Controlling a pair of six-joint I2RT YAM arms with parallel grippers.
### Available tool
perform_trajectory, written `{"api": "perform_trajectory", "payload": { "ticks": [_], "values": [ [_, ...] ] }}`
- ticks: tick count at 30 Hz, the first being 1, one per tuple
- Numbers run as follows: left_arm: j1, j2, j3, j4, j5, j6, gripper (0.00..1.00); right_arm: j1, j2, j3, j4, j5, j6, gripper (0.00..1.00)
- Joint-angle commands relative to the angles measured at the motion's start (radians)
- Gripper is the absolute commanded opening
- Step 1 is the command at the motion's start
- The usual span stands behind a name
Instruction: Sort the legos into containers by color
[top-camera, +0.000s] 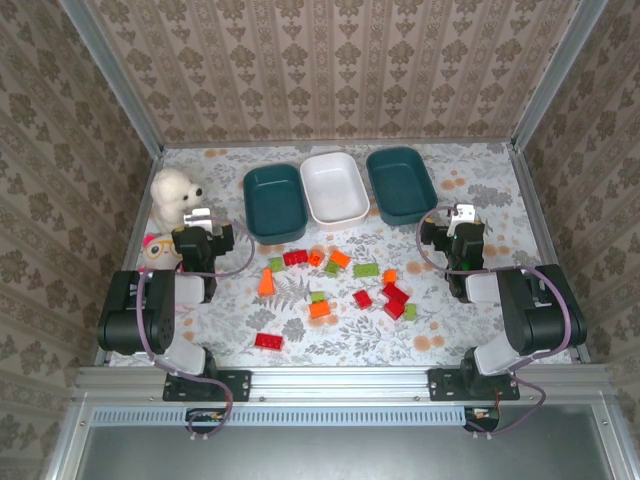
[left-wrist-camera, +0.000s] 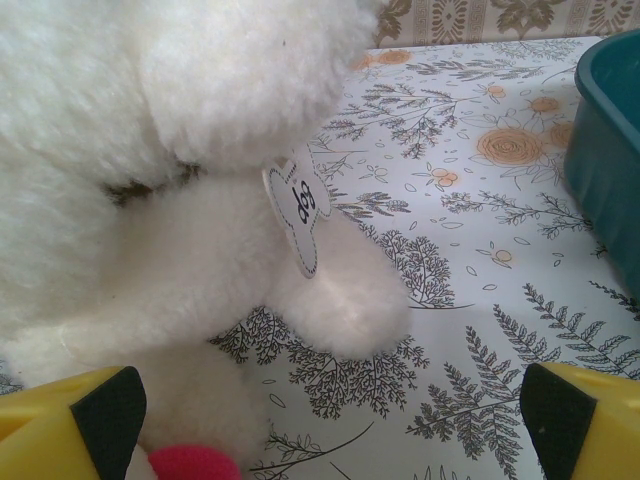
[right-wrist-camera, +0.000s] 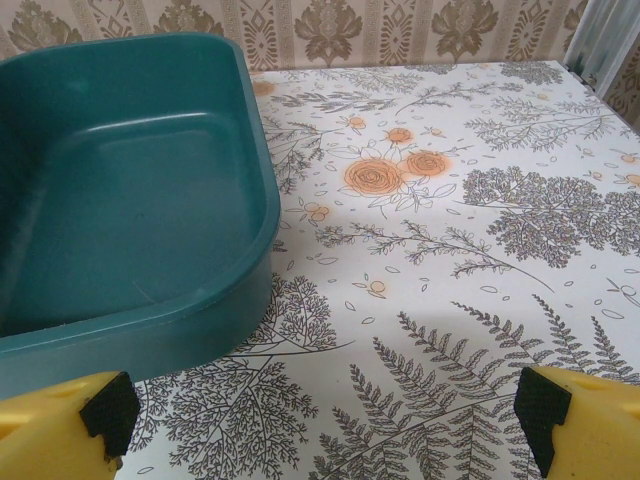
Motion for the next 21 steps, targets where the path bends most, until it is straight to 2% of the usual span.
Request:
{"api": "perform_trajectory", "payload": {
  "ticks": [1,9,11,13,14,16,17,19,20,21],
  "values": [
    [0.0,0.007,0.0,0.029,0.012,0.02,1.0,0.002,-0.002,0.005,0.011,0.007,-0.001,1.0],
    [-0.004,-0.017,-0.014,0.047,0.02,0.037,1.0,0.006,-0.015,0.003,0.016,0.026,-0.002,1.0],
    [-0.05,-0.097,-0.009,-0.03,-0.057,0.064,1.0,0.026,-0.099,0.051,-0.144,0.099,-0.001,1.0],
    [-0.139,-0.2,0.006,-0.114,-0.215,0.12,1.0,0.058,-0.212,0.108,-0.297,0.186,-0.009,1.0],
    [-0.178,-0.246,0.019,-0.146,-0.285,0.122,1.0,0.07,-0.257,0.113,-0.293,0.205,-0.019,1.0],
    [-0.245,-0.352,0.063,-0.255,-0.344,0.112,1.0,0.106,-0.37,0.175,-0.347,0.268,-0.055,1.0],
    [-0.279,-0.397,0.096,-0.32,-0.356,0.111,1.0,0.121,-0.409,0.242,-0.422,0.293,-0.061,1.0],
    [-0.364,-0.48,0.162,-0.409,-0.374,0.129,1.0,0.161,-0.458,0.482,-0.733,0.294,-0.049,1.0],
    [-0.398,-0.507,0.185,-0.422,-0.38,0.144,1.0,0.18,-0.451,0.609,-0.892,0.301,0.0,1.0],
    [-0.464,-0.528,0.211,-0.432,-0.388,0.157,1.0,0.183,-0.426,0.753,-1.115,0.281,0.115,1.0]
  ]
}}
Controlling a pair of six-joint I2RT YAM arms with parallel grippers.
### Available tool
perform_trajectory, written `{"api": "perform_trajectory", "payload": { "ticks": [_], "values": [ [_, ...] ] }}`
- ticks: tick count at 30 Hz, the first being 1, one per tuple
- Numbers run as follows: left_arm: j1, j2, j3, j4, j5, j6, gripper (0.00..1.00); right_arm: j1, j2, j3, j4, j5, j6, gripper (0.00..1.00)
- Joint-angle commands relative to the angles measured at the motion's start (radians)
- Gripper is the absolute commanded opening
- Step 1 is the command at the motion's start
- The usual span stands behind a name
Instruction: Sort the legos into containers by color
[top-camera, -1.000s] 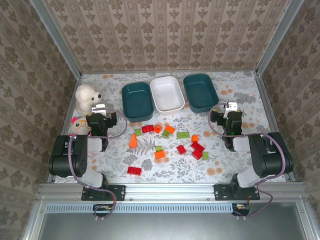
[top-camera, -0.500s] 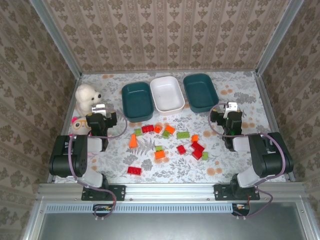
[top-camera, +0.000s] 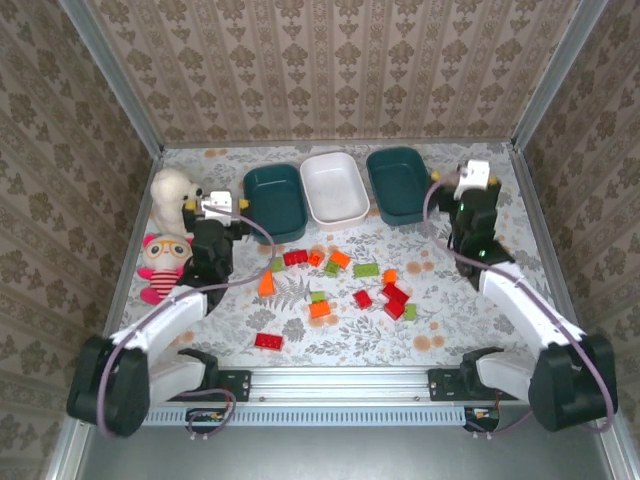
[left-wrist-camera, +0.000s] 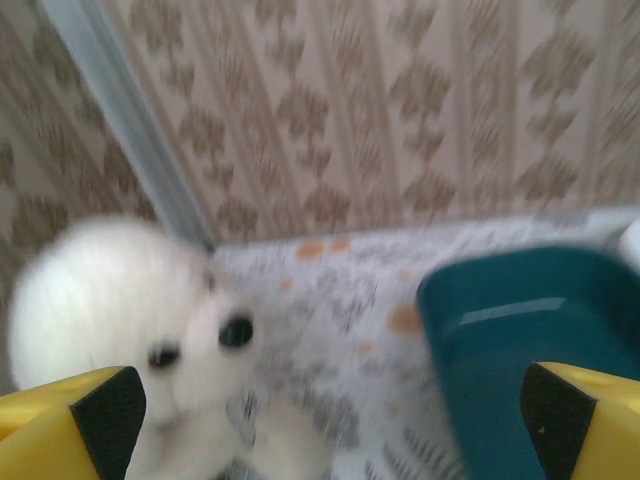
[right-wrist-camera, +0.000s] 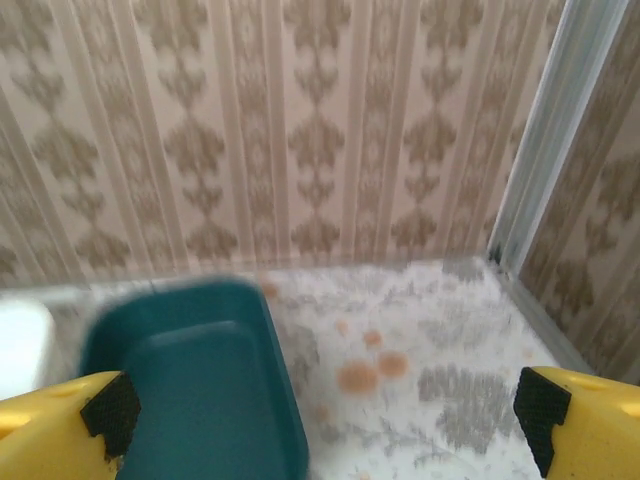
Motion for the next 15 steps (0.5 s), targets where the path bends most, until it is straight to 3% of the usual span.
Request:
{"api": "perform_trajectory", "payload": {
  "ticks": [1,2,3,4,5,6,7,10,12,15],
  "values": [
    [-0.12,-0.074,0.109,-0.158,-0.113,0.011,1.0,0.013,0.01,0.397,-0.671,-0.017,0.235,1.0],
    [-0.138,-0.091,0.17,-0.297,-0.159,-0.146,1.0,0.009,0.04,0.478,-0.832,-0.048,0.353,1.0],
    [-0.139,-0.115,0.275,-0.64,-0.184,-0.45,1.0,0.008,0.071,0.528,-0.978,-0.061,0.489,1.0],
    [-0.122,-0.127,0.361,-0.927,-0.158,-0.703,1.0,-0.002,0.089,0.542,-1.087,-0.145,0.512,1.0],
    [-0.097,-0.128,0.376,-0.981,-0.124,-0.775,1.0,-0.007,0.092,0.533,-1.119,-0.243,0.489,1.0],
    [-0.056,-0.13,0.377,-0.974,0.018,-0.757,1.0,0.003,0.088,0.511,-1.153,-0.306,0.483,1.0],
    [-0.02,-0.123,0.388,-0.982,0.14,-0.755,1.0,0.034,0.079,0.504,-1.216,-0.283,0.511,0.98],
    [-0.021,-0.081,0.449,-1.094,0.271,-0.747,1.0,0.161,0.034,0.47,-1.4,-0.197,0.594,0.9],
    [-0.107,-0.06,0.465,-1.155,0.295,-0.716,1.0,0.234,0.014,0.421,-1.512,-0.201,0.655,0.84],
    [-0.235,-0.069,0.427,-1.201,0.314,-0.707,1.0,0.294,-0.014,0.263,-1.591,-0.317,0.723,0.71]
  ]
}}
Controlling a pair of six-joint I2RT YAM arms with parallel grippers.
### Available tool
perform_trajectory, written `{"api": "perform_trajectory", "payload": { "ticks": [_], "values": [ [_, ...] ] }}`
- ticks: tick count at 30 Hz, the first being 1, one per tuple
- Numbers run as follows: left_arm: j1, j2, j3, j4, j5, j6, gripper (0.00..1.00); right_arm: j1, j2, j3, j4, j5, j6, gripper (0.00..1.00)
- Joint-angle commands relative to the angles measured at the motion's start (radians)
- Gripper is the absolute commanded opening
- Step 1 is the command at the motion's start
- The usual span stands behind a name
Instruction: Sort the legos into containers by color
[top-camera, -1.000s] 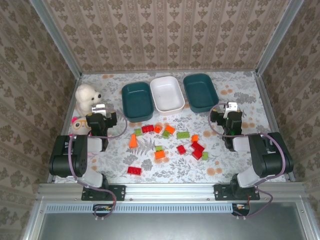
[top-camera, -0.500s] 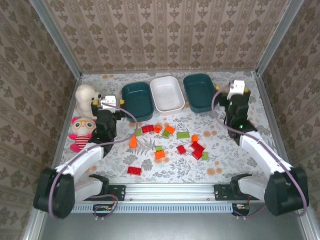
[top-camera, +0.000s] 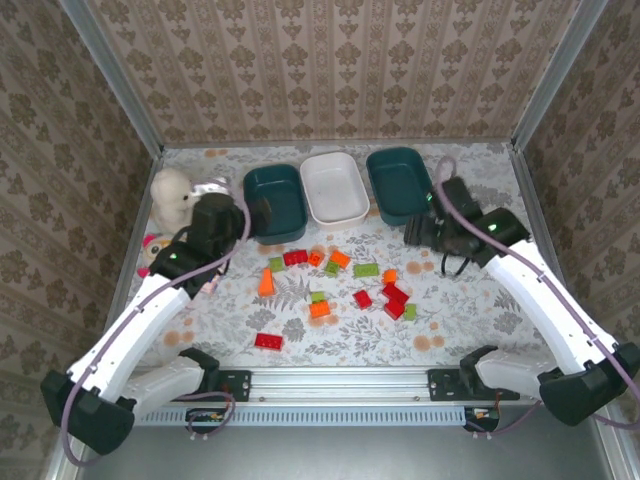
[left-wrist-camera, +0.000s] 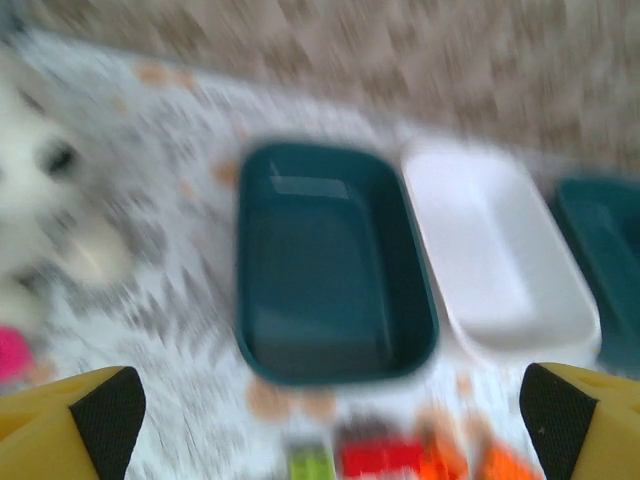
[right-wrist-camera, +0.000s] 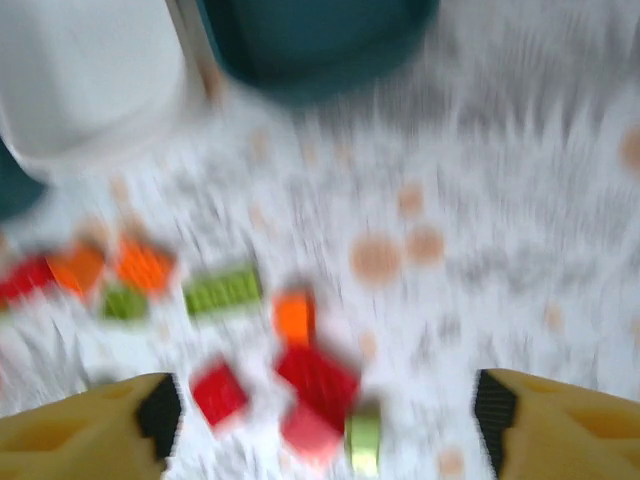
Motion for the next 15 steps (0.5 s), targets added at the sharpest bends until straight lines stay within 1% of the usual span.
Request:
{"api": "perform_trajectory", "payload": {
  "ticks": [1,4,8,11,15],
  "values": [
    [-0.119,-0.02,-0.033,-0.176,0.113,-0.041,1.0,0.049,-0.052,-0.152,-0.268,-0.127,0.14,0.67],
    [-0.23,-0.039,-0.087,-0.198,0.114,-0.074,1.0,0.081,-0.074,-0.3,-0.206,-0.201,0.151,0.64],
    [-0.329,-0.063,-0.135,-0.217,0.105,-0.094,1.0,0.085,-0.048,-0.437,-0.031,-0.298,0.13,0.63],
    [-0.361,-0.075,-0.154,-0.223,0.105,-0.096,0.99,0.089,0.003,-0.481,0.091,-0.308,0.121,0.61],
    [-0.362,-0.089,-0.157,-0.233,0.095,-0.107,0.99,0.089,0.108,-0.488,0.171,-0.297,0.104,0.58]
  ]
}}
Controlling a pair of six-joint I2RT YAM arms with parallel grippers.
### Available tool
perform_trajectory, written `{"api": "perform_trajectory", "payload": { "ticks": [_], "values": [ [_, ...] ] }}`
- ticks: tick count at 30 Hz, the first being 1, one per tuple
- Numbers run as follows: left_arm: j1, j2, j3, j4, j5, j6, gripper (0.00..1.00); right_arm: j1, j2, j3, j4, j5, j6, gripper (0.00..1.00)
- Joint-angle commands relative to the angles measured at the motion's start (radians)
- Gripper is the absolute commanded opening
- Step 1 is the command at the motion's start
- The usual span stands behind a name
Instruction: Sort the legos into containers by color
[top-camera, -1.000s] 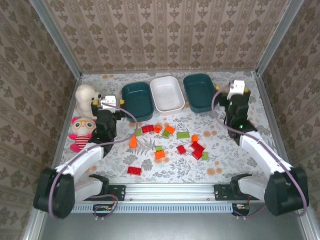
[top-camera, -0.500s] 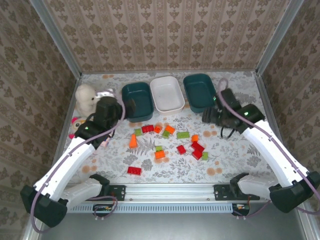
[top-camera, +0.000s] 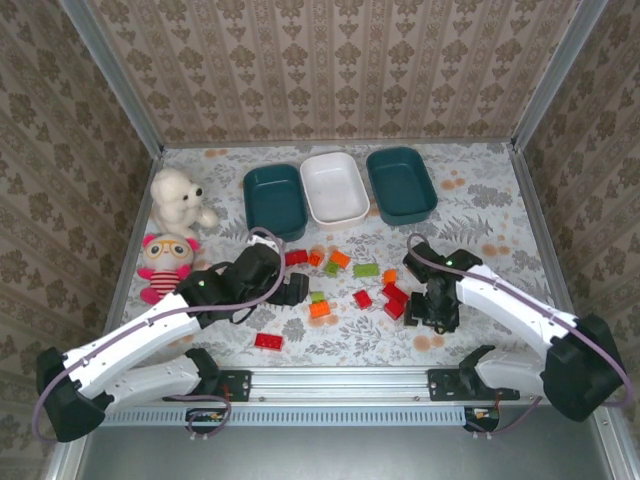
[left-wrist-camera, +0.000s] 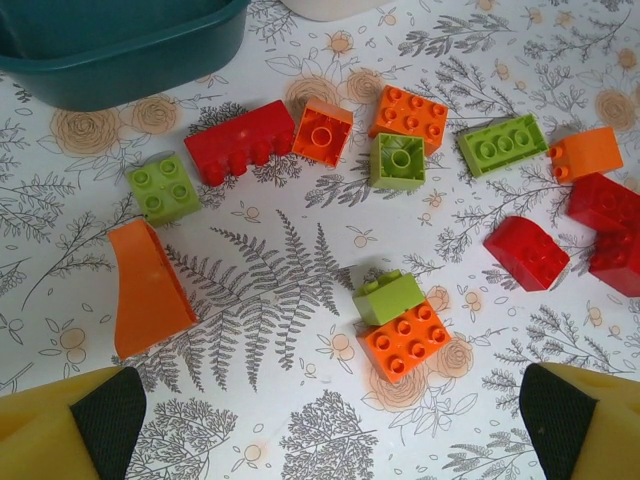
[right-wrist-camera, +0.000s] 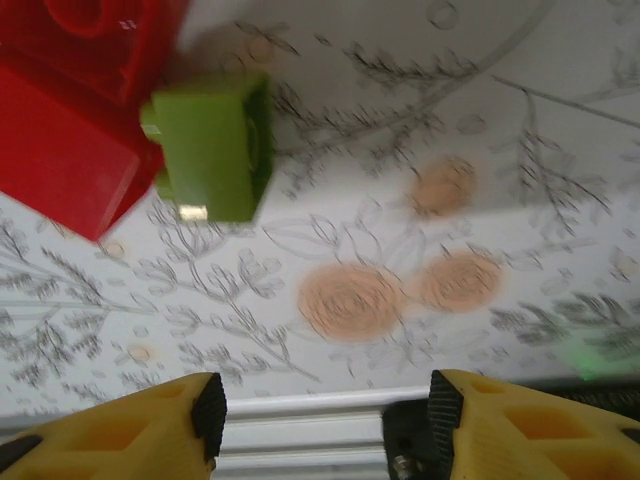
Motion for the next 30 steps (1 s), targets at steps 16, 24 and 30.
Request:
{"api": "perform_trajectory", "payload": {
  "ticks": [16,24,30],
  "values": [
    [-0.006,-0.059,-0.003,-0.044,-0.041,-0.042,0.99,0.005,0.193,0.002,0.181,0.004,-0.032,0.46],
    [-0.007,-0.055,-0.01,-0.031,-0.036,-0.05,1.0,-0.02,0.178,-0.014,0.196,0.019,-0.054,0.43],
    [-0.006,-0.044,-0.006,-0.02,-0.028,-0.047,0.99,-0.046,0.214,0.023,0.211,0.022,-0.084,0.43]
  ]
}}
